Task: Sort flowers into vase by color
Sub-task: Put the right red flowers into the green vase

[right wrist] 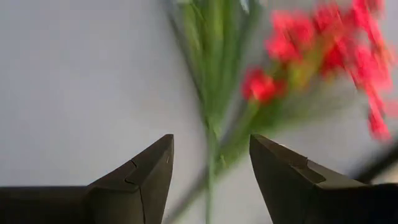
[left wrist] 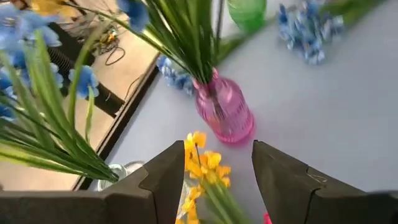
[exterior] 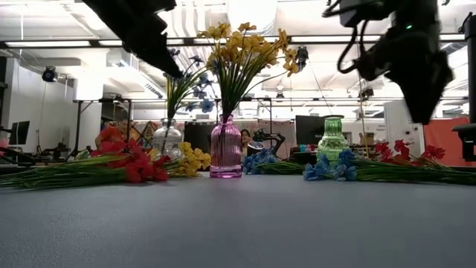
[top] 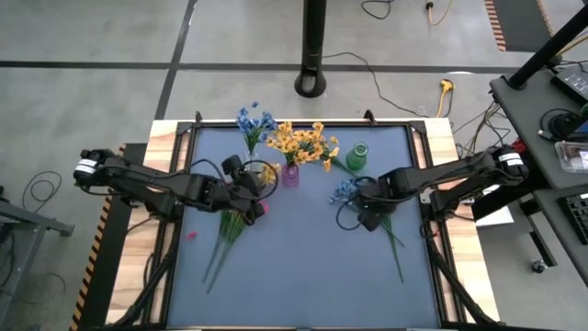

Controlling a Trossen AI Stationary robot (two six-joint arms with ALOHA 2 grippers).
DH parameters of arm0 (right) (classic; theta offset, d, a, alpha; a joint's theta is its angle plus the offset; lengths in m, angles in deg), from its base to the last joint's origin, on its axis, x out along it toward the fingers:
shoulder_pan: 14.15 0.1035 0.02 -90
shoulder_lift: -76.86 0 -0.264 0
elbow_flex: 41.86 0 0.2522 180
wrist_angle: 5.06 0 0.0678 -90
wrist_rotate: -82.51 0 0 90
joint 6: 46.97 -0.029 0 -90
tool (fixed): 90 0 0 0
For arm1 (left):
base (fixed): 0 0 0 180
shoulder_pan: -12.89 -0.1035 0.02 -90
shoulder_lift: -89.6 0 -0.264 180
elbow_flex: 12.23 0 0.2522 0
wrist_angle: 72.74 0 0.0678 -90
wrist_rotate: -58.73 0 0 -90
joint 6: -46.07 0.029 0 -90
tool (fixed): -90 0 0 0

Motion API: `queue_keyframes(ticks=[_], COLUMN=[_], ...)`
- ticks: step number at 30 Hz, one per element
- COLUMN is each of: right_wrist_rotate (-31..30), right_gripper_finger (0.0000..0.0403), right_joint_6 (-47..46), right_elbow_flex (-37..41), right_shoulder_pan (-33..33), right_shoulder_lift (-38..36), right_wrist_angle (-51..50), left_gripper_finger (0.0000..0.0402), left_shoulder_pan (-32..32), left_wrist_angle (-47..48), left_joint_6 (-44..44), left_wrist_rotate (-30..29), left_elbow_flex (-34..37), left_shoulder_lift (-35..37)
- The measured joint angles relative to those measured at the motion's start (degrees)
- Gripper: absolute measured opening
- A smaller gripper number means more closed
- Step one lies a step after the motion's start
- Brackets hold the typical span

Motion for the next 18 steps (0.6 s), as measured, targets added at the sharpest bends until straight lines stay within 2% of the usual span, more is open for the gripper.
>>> queue_keyframes(ticks=[3,8,13,18], right_wrist_rotate=[-0.2,-0.5,-1.0,-0.1], right_gripper_finger=[0.0203,0.0212,0.025,0.0285], right_joint_6=[-5.2,-8.6,-11.4,-12.7], right_elbow_flex=[-0.4,2.3,6.0,8.8], right_shoulder_pan=[0.4,-0.3,-0.9,-1.0], right_shoulder_lift=[-0.6,-2.2,-2.7,-2.7], right_wrist_angle=[-4.7,-5.0,-3.3,0.5], left_gripper_finger=[0.0172,0.0172,0.0172,0.0172], left_shoulder_pan=[0.0,0.6,2.5,4.3], left_wrist_angle=[4.8,13.9,15.9,15.8], left_joint_6=[-0.5,-1.4,-3.4,1.8], left_wrist_rotate=[1.9,7.4,7.6,7.2], left_elbow_flex=[0.0,0.0,-0.2,-3.2], left_shoulder_lift=[0.0,0.0,1.2,2.5])
